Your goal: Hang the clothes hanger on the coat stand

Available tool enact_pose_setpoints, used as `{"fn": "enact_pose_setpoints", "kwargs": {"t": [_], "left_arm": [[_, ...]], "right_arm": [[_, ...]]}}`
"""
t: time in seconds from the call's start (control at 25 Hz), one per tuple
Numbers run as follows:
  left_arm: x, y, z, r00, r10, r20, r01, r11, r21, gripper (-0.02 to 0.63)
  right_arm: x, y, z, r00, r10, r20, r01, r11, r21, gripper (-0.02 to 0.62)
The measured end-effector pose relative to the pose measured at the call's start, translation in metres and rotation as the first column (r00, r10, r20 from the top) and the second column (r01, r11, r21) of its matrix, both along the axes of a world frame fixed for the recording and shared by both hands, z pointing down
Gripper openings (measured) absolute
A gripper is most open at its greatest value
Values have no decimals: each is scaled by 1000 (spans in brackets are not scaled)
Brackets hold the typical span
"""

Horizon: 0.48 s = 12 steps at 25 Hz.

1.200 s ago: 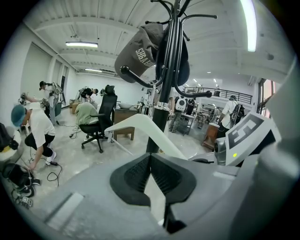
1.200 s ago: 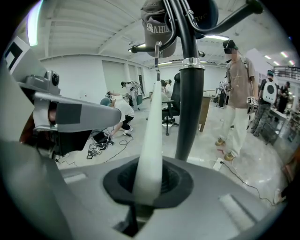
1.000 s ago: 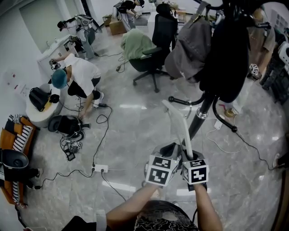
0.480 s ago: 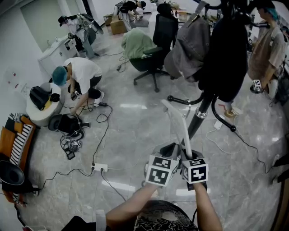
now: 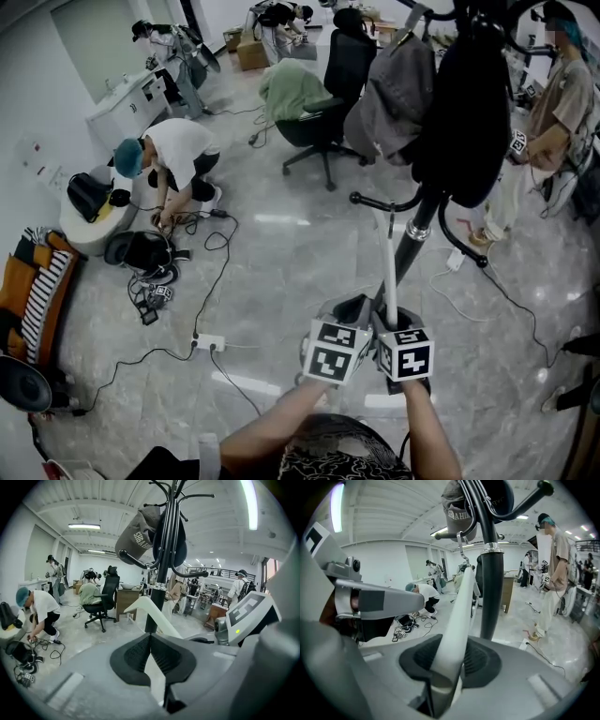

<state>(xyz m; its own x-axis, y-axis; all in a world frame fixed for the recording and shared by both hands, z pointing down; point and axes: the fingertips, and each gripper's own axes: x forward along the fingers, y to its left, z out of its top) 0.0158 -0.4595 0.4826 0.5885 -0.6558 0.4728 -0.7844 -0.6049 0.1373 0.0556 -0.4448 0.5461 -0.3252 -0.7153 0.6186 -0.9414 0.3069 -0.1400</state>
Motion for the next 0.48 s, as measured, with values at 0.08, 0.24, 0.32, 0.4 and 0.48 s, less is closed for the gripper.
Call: {"fn": "enact_pose_setpoints", "kwargs": {"t": [0.08,0.24,0.32,0.4,0.48], "left_arm": [[0,3,-2,1000,-5,-1,5,1000,4,6],[2,10,-4,1000,-16,0,16,1000,-1,6],[2,15,-8,1000,-20,0,20,1000,4,6],[0,20,-14,1000,-28,0,28,999,17,6],[-1,23,-17,999,-35,1,35,999,26,6]], "right_arm": [[1,2,-4,1000,-2,-3,2,1000,13,118],[3,5,-13,1000,-13,-5,13,999,31,141],[5,9,-17,1000,-15,-11,15,999,39,141],[6,13,-22,1000,-11,-19,12,999,52,141],[8,15,-27,1000,-6,-22,7,998,67,143]]}}
